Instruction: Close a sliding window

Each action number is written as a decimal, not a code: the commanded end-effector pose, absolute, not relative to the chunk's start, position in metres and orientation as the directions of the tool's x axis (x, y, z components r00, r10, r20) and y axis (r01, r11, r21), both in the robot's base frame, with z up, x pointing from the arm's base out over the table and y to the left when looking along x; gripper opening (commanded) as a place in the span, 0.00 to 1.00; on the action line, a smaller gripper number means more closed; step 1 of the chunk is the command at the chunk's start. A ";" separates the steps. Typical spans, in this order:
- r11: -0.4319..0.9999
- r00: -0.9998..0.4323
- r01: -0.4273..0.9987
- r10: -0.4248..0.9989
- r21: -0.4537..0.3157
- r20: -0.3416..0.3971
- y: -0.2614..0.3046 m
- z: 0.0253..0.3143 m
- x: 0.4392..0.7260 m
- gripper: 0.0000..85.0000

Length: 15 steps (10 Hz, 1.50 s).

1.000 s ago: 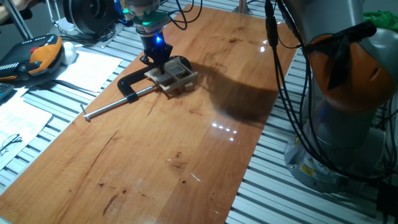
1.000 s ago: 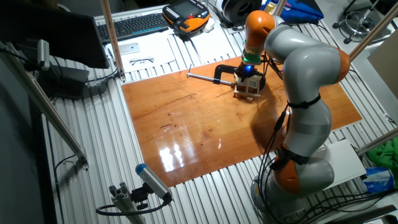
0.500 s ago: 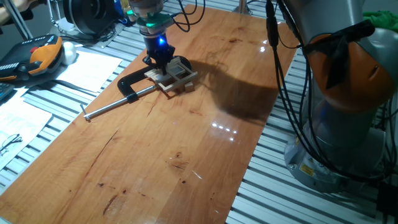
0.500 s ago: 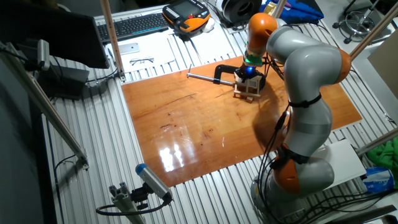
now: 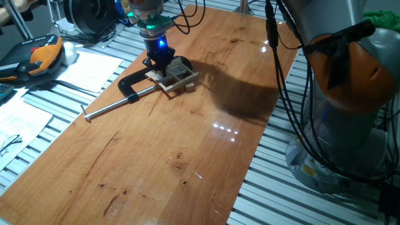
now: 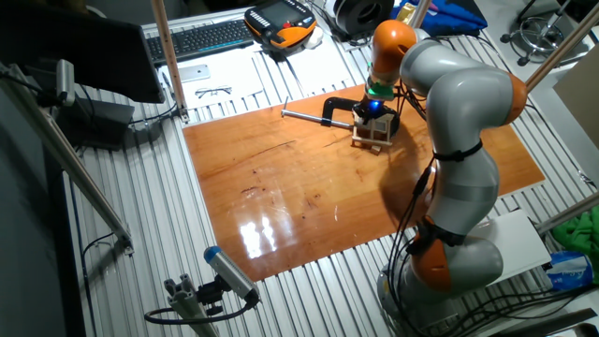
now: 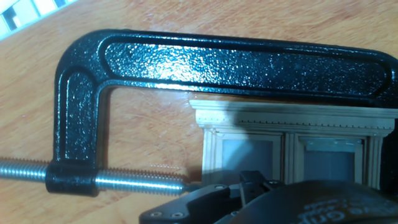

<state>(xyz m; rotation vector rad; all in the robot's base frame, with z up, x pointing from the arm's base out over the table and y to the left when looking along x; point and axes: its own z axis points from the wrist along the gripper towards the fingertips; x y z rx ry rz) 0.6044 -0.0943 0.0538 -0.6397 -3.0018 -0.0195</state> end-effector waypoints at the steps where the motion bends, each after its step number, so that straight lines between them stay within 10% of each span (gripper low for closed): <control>1: 0.912 -0.910 0.409 0.408 -0.002 0.074 -0.094 0.053 0.605 0.00; 15: 0.915 -0.913 0.404 0.404 -0.014 0.062 -0.094 0.050 0.605 0.00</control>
